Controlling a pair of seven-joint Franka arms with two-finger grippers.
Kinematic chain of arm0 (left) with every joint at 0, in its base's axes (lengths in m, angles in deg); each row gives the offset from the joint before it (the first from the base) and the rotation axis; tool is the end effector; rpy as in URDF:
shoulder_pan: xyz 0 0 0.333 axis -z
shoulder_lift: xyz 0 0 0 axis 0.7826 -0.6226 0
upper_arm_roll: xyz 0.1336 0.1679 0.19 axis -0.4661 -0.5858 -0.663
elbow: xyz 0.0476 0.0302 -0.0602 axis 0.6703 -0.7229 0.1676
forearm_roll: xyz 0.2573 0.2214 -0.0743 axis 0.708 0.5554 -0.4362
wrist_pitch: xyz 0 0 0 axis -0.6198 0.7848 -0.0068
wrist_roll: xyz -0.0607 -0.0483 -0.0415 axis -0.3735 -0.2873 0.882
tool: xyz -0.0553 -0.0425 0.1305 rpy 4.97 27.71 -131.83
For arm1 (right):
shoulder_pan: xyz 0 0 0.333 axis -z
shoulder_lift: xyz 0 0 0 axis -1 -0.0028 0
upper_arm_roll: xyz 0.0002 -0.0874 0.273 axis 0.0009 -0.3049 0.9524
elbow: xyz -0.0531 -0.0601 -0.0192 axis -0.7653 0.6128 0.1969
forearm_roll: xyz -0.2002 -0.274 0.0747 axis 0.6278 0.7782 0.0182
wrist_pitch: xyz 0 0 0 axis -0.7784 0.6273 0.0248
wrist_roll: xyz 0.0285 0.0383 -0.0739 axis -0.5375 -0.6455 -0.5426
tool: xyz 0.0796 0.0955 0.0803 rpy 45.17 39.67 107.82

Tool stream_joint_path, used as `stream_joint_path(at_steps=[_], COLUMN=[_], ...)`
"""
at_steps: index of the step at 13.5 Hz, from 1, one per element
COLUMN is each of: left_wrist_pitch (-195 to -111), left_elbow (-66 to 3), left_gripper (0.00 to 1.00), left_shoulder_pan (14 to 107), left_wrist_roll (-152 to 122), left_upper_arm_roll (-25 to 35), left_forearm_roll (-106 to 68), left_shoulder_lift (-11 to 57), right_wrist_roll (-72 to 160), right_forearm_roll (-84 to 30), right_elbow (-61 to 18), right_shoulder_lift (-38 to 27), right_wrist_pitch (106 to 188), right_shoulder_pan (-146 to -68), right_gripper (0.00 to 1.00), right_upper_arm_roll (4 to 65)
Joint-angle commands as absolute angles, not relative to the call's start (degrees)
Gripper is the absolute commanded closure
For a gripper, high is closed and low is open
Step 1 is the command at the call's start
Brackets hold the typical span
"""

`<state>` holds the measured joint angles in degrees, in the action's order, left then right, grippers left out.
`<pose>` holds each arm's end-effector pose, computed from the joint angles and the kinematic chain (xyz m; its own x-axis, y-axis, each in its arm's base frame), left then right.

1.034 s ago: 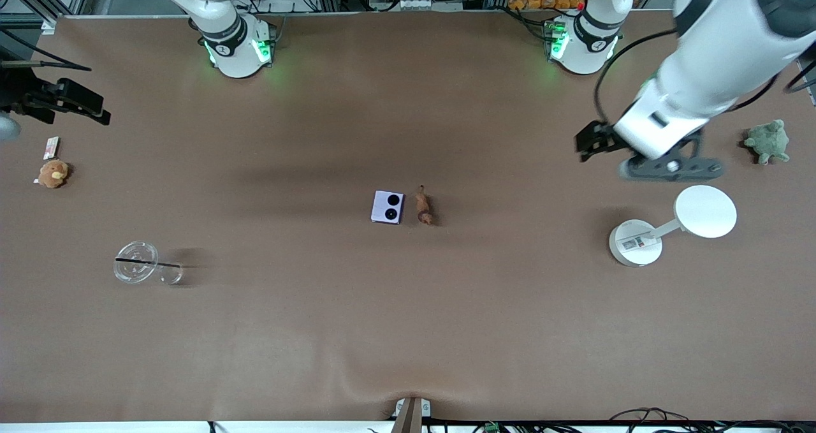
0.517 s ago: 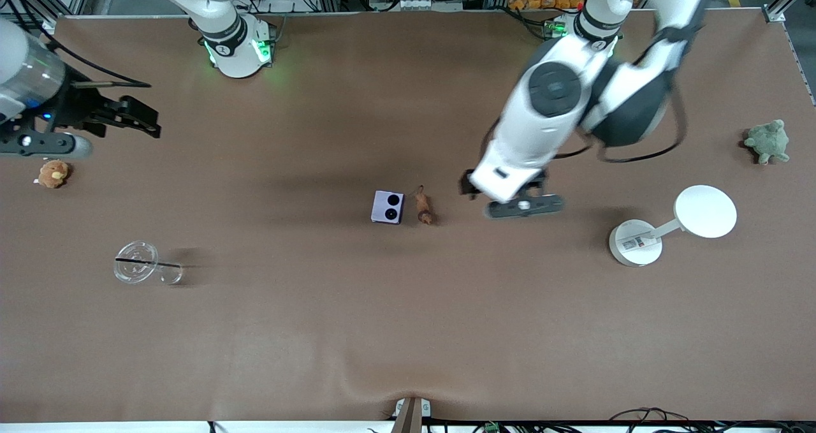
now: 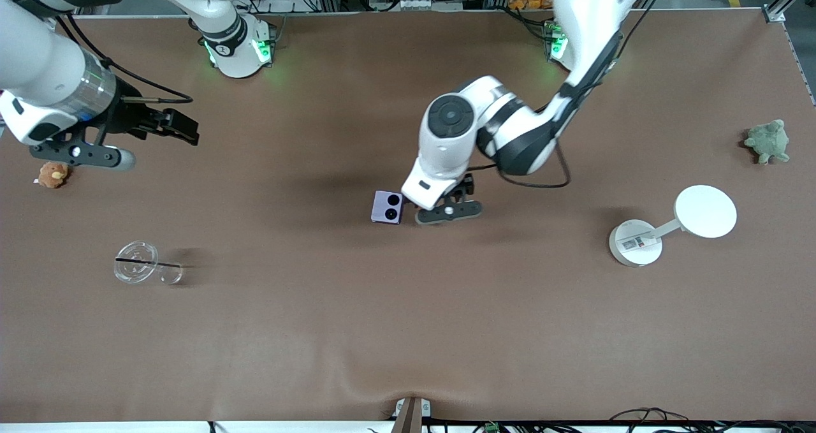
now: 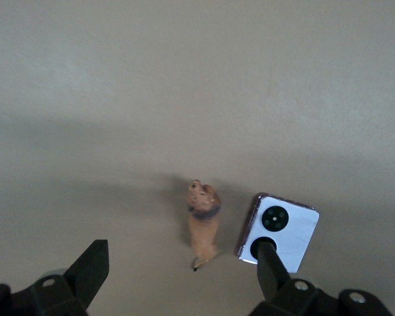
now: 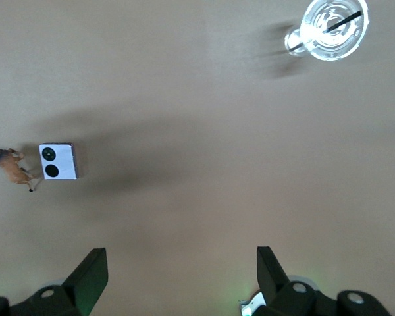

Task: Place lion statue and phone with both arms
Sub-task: 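Reach the left gripper toward the brown lion statue beside the phone, then grasp the lion statue with the left gripper while the right gripper approaches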

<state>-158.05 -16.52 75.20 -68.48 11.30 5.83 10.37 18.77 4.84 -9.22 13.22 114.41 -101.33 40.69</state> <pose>0.4850 -0.4469 0.2706 0.9886 0.1499 0.0117 0.1493 -0.9878 0.0440 0.4951 0.1191 0.5296 0.9768 -0.1314 -0.1691 -0.1389 -0.9897 -0.0334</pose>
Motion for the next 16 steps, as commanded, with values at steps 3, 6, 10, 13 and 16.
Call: stream_joint_path(at_steps=[3,6,10,13,16], left_wrist_pitch=[-162.67,-164.34,-164.26,-163.73,-159.62], left_elbow=[-14.27,-14.45,-15.68,-15.68,-15.42], left_gripper=[0.15,0.23,0.78,1.0,1.0], left_shoulder_pan=[77.16,78.04,77.77,77.07,74.45], left_wrist_roll=[-69.8,-70.5,-70.5,-69.98,-67.01], left_upper_arm_roll=[10.62,9.39,8.95,8.95,9.04], left_forearm_roll=[8.41,10.88,11.76,11.85,12.11], left_shoulder_lift=[3.66,0.84,0.75,1.71,4.95], right_wrist_roll=[15.9,16.34,16.43,16.17,16.17], right_forearm_roll=[3.96,3.61,3.61,3.61,3.43], right_elbow=[-8.46,-8.46,-8.9,-9.16,-11.52], right_shoulder_lift=[9.76,7.74,3.53,1.5,0.79], right_wrist_pitch=[117.43,118.84,123.49,125.96,129.21], right_shoulder_pan=[-104.87,-106.35,-108.38,-110.05,-110.05], right_gripper=[0.0,0.0,0.0,0.0,0.0], right_upper_arm_roll=[40.39,40.39,40.39,40.39,40.4])
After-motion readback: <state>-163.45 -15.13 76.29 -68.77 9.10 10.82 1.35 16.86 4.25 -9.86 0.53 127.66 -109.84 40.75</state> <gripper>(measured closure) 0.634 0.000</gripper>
